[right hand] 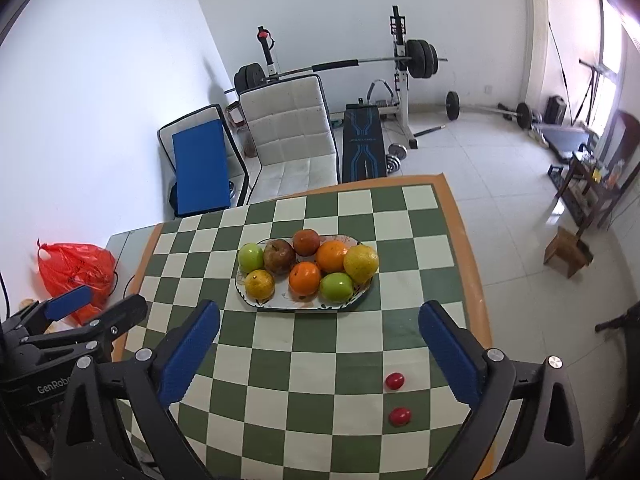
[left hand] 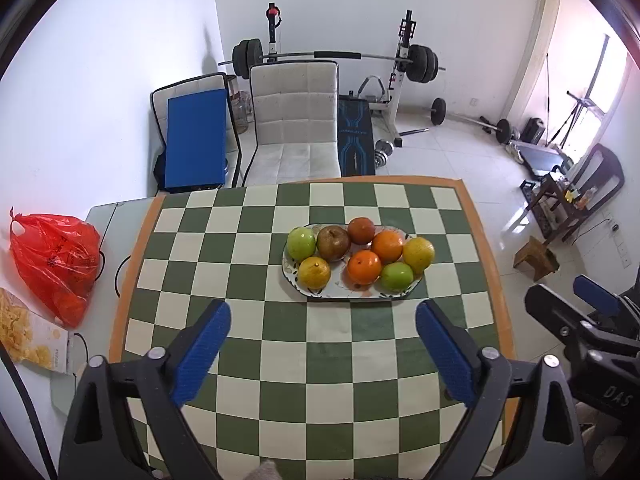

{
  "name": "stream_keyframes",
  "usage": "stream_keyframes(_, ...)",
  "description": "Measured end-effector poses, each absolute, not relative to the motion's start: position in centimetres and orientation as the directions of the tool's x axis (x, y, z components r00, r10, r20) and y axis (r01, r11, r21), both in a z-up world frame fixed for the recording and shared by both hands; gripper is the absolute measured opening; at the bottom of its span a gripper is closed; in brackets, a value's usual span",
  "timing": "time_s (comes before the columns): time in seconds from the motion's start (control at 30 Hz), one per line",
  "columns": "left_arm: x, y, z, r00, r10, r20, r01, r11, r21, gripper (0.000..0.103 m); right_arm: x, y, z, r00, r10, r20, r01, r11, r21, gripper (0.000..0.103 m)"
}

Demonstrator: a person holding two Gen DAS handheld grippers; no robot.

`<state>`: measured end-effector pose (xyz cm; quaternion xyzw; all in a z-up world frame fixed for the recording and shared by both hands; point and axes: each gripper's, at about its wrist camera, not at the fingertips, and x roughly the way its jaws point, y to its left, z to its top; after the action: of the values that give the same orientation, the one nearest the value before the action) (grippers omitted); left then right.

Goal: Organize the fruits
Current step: 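Lift both tools back from the plate, then grasp a cherry tomato with each tool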

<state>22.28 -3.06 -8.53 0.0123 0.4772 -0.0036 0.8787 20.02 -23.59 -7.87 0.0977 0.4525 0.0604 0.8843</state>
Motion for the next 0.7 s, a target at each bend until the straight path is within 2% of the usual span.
stream_keyframes(0.1,23.3,-3.5,-10.3,0.518,0.036,-0.855,0.02,0.998,0.054,0.102,21.2,-24.9,-11.2,0.531,0.181,-0.828,0.031,0.972,0.232,0.102)
stream_keyframes(0.27,25.4,-5.2,-16.1,0.41,0.092,-0.907,0.06,0.99,0.128,0.102,22.1,-28.3,-21.5,0.343,0.157,-0.926,0.154,0.963,0.221,0.101)
stream_keyframes(0.33,26.0,-6.4,-18.7,0.366,0.114,-0.924,0.09,0.984,0.157,0.103,21.7,-29.6,-26.4,0.254,0.166,-0.953,0.215,0.951,0.223,0.097)
stream_keyframes(0.4,26.6,-7.7,-21.3,0.322,0.134,-0.937,0.13,0.974,0.183,0.102,20.9,-30.5,-30.8,0.168,0.161,-0.972,0.261,0.944,0.202,0.085)
stream_keyframes(0.53,27.6,-10.8,-26.5,0.236,0.164,-0.958,0.225,0.949,0.218,0.102,19.2,-31.4,-37.0,0.071,0.218,-0.973,0.332,0.915,0.229,0.072)
stream_keyframes(0.63,28.3,-12.9,-29.6,0.171,0.17,-0.97,0.283,0.935,0.214,0.102,18.4,-31.3,-39.1,0.047,0.232,-0.972,0.342,0.91,0.234,0.054)
stream_keyframes(0.7,28.6,-14.3,-31.0,0.139,0.176,-0.975,0.316,0.925,0.212,0.102,17.9,-31.1,-40.1,0.036,0.222,-0.974,0.335,0.916,0.221,0.034)
